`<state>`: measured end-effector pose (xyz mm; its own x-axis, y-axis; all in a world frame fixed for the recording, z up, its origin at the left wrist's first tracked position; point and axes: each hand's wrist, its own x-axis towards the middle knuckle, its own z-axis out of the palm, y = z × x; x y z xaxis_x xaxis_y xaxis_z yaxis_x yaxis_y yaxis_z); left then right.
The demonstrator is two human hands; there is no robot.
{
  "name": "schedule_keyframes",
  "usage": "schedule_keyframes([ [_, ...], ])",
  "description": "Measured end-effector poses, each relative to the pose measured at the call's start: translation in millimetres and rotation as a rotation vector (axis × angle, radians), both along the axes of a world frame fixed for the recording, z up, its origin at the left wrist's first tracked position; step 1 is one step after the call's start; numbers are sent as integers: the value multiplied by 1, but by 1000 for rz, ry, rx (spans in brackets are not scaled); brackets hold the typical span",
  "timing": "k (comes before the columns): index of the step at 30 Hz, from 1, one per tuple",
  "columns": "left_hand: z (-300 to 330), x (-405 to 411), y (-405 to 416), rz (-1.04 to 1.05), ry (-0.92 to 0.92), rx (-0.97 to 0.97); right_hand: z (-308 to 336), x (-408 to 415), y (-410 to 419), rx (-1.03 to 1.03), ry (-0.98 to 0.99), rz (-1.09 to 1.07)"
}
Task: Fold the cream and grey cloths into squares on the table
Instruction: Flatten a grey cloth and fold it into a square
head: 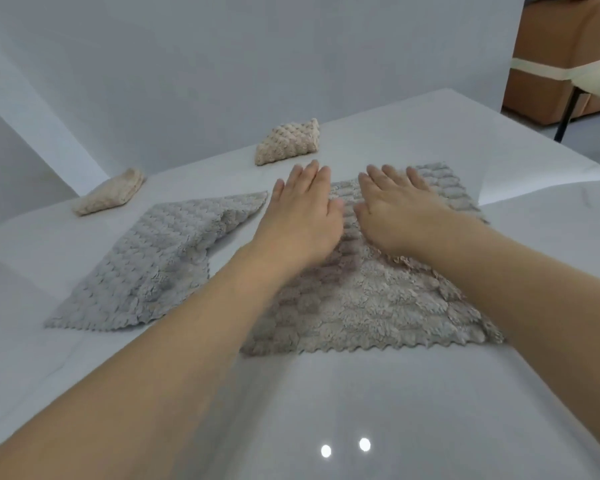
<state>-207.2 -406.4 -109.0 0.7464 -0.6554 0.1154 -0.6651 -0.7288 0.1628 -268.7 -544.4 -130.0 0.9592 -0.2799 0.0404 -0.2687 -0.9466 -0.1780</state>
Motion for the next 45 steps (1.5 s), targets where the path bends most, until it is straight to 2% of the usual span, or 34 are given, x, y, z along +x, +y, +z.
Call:
schedule_keyframes([
  [3, -9, 30, -36, -45, 17, -110, -10, 20, -29, 17, 31, -72],
  [7, -44, 46, -42, -13, 73, 56, -24, 22, -42, 2, 48, -72],
  [11, -46, 53, -45, 5, 86, 89, -24, 27, -46, -2, 45, -78],
  [15, -48, 55, -45, 7, 79, 82, -24, 29, -47, -69, -55, -27],
  [19, -47, 57, -47, 12, 89, 78, -27, 34, -49, -20, 14, 46],
  [45, -46, 68, -37, 2, 130, 134, -24, 27, -61, 16, 72, -44],
])
